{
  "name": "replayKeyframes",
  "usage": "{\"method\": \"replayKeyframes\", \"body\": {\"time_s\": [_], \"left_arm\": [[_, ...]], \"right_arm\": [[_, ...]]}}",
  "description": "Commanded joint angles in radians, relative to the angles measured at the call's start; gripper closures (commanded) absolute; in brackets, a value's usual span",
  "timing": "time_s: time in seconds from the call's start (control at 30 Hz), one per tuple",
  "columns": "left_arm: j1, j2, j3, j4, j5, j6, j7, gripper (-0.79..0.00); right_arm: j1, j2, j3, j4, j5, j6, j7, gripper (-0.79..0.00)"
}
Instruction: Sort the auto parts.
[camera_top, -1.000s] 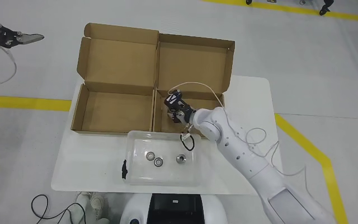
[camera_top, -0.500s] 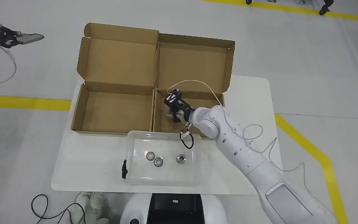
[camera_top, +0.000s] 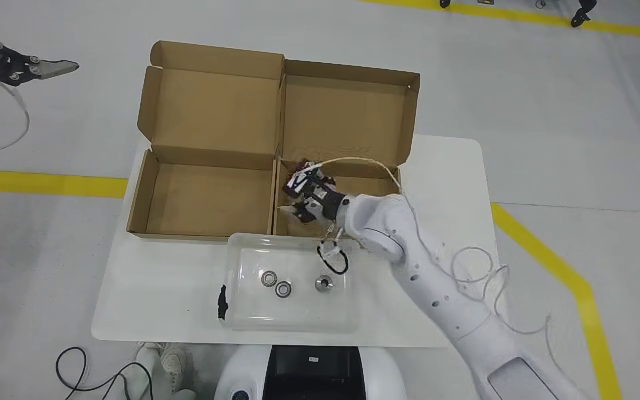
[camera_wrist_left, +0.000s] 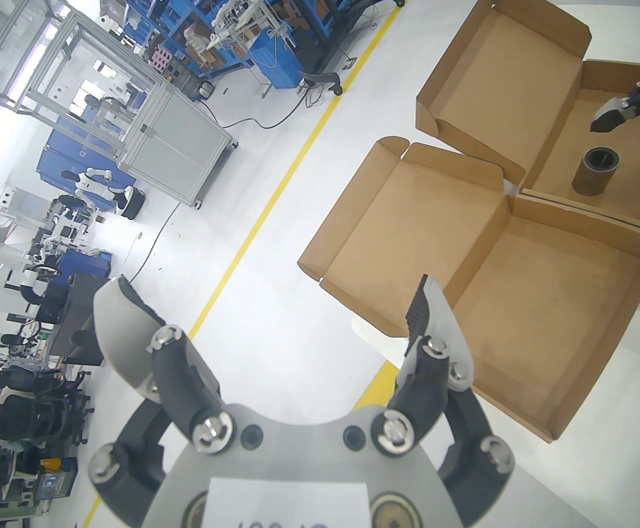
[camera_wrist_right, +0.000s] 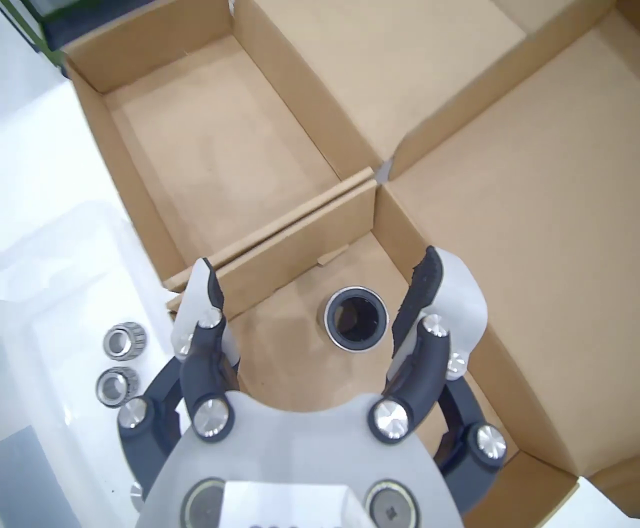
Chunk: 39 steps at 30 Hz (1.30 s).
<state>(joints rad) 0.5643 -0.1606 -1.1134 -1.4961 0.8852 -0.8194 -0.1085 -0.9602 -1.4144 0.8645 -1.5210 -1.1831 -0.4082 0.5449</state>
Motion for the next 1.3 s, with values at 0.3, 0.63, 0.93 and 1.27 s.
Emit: {"method": "replayKeyframes", "body": {"time_s": [0.3,0.63,0.93,1.27], "left_arm": [[0.0,0.0,0.0,0.0,0.0,0.0,0.0,-0.785],[0.0,0.0,0.0,0.0,0.0,0.0,0.0,-0.785],[0.0,0.0,0.0,0.0,0.0,0.0,0.0,-0.785],[0.0,0.0,0.0,0.0,0.0,0.0,0.0,-0.785]], "right_arm": [[-0.209,0.054,0.075,-0.271,-0.033,-0.179,-0.007,-0.711],[-0.306,0.076,0.075,-0.367,-0.102,-0.204,-0.04,-0.733],[-0.329,0.085,0.078,-0.381,-0.128,-0.217,-0.094,-0.736],[-0.329,0.085,0.078,-0.381,-0.128,-0.217,-0.094,-0.736]]}}
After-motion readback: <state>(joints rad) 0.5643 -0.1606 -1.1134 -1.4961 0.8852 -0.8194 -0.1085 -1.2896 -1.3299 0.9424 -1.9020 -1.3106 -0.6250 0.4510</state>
